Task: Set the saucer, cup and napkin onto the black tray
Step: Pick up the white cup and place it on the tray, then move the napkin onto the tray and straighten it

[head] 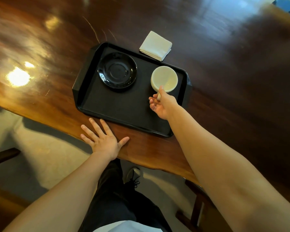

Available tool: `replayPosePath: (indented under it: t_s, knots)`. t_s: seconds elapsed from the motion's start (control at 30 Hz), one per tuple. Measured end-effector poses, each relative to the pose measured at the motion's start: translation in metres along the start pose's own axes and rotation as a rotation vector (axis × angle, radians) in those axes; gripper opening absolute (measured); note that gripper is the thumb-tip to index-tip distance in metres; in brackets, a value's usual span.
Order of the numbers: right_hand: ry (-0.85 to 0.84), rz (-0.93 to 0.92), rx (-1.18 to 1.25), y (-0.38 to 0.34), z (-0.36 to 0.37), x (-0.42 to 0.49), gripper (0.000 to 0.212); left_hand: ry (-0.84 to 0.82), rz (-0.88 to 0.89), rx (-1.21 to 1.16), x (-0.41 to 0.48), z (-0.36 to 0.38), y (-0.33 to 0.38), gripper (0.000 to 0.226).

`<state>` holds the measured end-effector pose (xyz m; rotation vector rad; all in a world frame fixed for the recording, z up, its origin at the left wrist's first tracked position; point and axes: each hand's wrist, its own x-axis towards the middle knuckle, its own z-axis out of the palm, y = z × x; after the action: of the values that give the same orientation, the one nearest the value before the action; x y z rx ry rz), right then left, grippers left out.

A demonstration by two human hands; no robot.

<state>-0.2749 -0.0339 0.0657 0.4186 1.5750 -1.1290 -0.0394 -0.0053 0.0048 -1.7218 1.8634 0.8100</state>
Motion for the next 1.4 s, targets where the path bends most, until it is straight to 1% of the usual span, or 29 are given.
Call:
replayPosePath:
  t_s: [0.2,0.33,0.4,0.43,0.53,0.6,0.67,0.77,0.9,1.03,1.13,1.17,1.23,1.4]
  knots:
    - [-0.001,0.001,0.015,0.002,0.006,-0.002,0.047,0.014,0.004,-0.002,0.0,0.001,0.0,0.128]
    - [-0.045,-0.009,-0.051,0.003,-0.004,-0.007,0.06,0.018,0.012,-0.006,-0.001,0.0,0.0,0.127]
    - [-0.077,-0.029,-0.108,0.005,-0.015,-0.012,0.061,0.025,0.016,-0.01,-0.001,0.0,0.0,0.127]
    - [-0.053,-0.056,-0.162,0.006,-0.021,-0.015,0.058,0.029,0.019,-0.007,-0.001,0.0,0.0,0.127]
    - [0.164,-0.24,-0.331,0.002,-0.038,-0.018,0.04,0.04,0.025,-0.013,-0.002,0.0,0.0,0.127]
    - [0.256,-0.379,-0.403,-0.012,-0.041,-0.017,0.028,0.06,0.027,-0.015,-0.003,0.002,0.0,0.128]
    - [0.273,-0.485,-0.487,-0.031,-0.031,-0.015,0.019,0.07,0.024,-0.011,-0.001,0.003,0.0,0.129]
    - [0.289,-0.621,-0.661,-0.06,-0.001,-0.003,0.013,0.078,0.019,-0.024,0.001,0.006,-0.002,0.13]
    - [0.321,-0.768,-0.831,-0.09,0.036,0.017,0.02,0.083,0.015,-0.02,0.003,0.009,-0.003,0.129]
    - [0.338,-0.829,-1.018,-0.102,0.058,0.048,0.03,0.098,0.009,-0.007,0.006,0.013,-0.004,0.126]
    - [0.395,-0.875,-1.215,-0.106,0.067,0.067,0.031,0.13,0.027,-0.002,0.007,0.017,-0.006,0.127]
    - [0.41,-0.876,-1.244,-0.109,0.069,0.073,0.031,0.143,0.036,0.005,0.007,0.019,-0.006,0.127]
    - [0.421,-0.845,-1.227,-0.116,0.074,0.083,0.028,0.16,0.051,0.027,0.007,0.022,-0.007,0.126]
    - [0.468,-0.699,-1.096,-0.127,0.083,0.096,0.017,0.168,0.052,0.039,0.007,0.024,-0.009,0.126]
